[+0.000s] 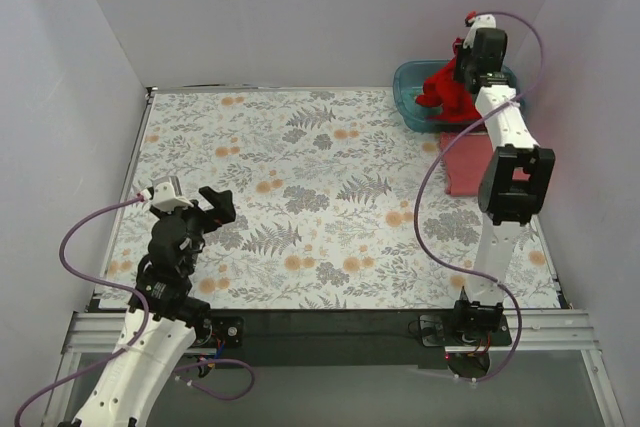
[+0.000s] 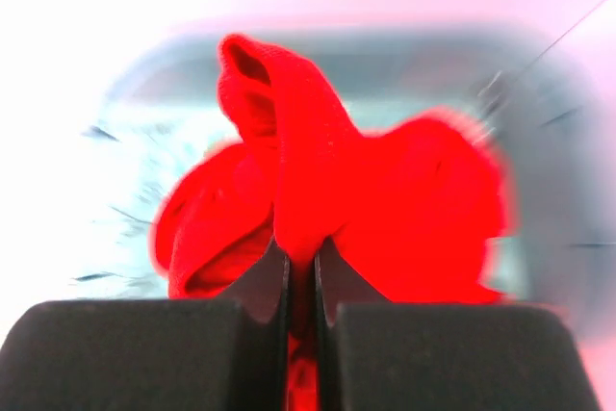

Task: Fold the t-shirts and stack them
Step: Grab the tshirt from the pile, then move the tshirt to the center of the board

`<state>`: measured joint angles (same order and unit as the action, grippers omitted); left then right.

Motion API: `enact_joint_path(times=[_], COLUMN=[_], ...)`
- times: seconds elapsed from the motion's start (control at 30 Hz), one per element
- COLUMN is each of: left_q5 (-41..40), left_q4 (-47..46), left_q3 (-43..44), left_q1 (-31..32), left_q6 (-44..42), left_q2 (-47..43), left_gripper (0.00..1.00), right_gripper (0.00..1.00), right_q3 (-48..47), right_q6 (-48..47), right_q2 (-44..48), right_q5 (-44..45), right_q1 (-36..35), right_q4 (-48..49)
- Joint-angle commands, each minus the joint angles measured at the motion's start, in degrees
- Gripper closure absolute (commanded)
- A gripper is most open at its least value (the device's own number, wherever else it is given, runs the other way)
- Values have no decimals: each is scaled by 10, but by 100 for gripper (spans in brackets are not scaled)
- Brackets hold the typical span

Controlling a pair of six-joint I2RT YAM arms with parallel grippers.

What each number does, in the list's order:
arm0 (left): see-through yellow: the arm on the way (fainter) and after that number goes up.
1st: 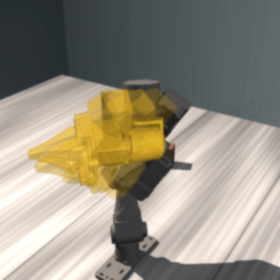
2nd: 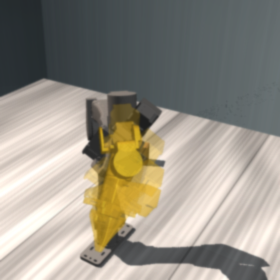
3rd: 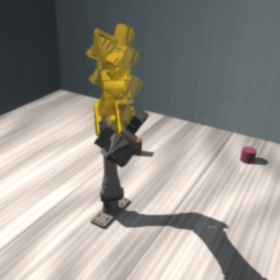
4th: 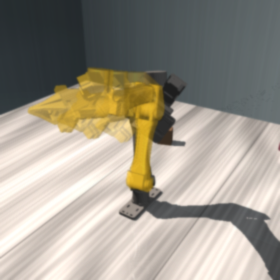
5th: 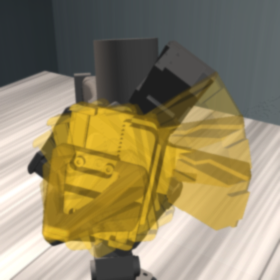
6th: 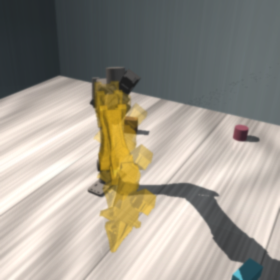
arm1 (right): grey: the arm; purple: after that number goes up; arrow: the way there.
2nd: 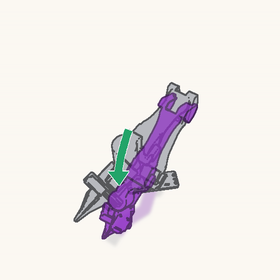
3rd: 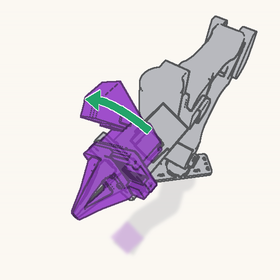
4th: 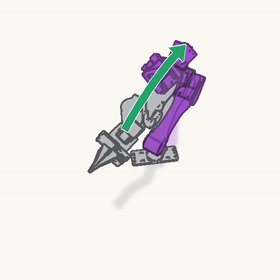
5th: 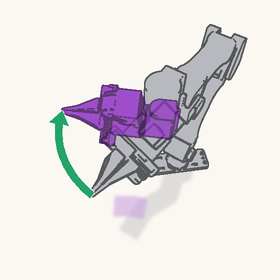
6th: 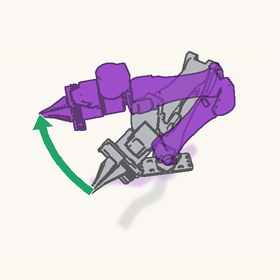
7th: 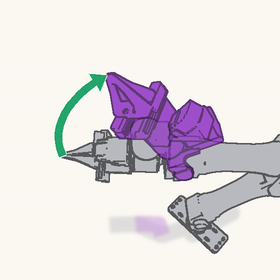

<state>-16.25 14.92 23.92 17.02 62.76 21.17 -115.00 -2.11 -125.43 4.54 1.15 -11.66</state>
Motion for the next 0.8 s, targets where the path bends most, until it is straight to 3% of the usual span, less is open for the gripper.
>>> enact_joint_path(times=[0.0,0.23,0.43,0.6,0.77], left_q5=[-6,-5,16,25,26], left_q4=[-6,-2,13,8,9], left_q3=[0,-1,2,2,1], left_q1=[1,1,1,1,1], left_q6=[-8,6,13,16,14], left_q2=[-10,-71,-83,-77,-65], left_gripper=[6,6,6,6,6], right_gripper=[99,99,99,99,99], right_q3=[19,158,274,410,504], right_q6=[-47,-75,-8,54,91], right_q2=[177,404,587,622,569], right_q5=[21,-7,-159,-222,-125], right_q1=[-31,-84,-120,-212,-346], right_q4=[50,25,23,52,135])
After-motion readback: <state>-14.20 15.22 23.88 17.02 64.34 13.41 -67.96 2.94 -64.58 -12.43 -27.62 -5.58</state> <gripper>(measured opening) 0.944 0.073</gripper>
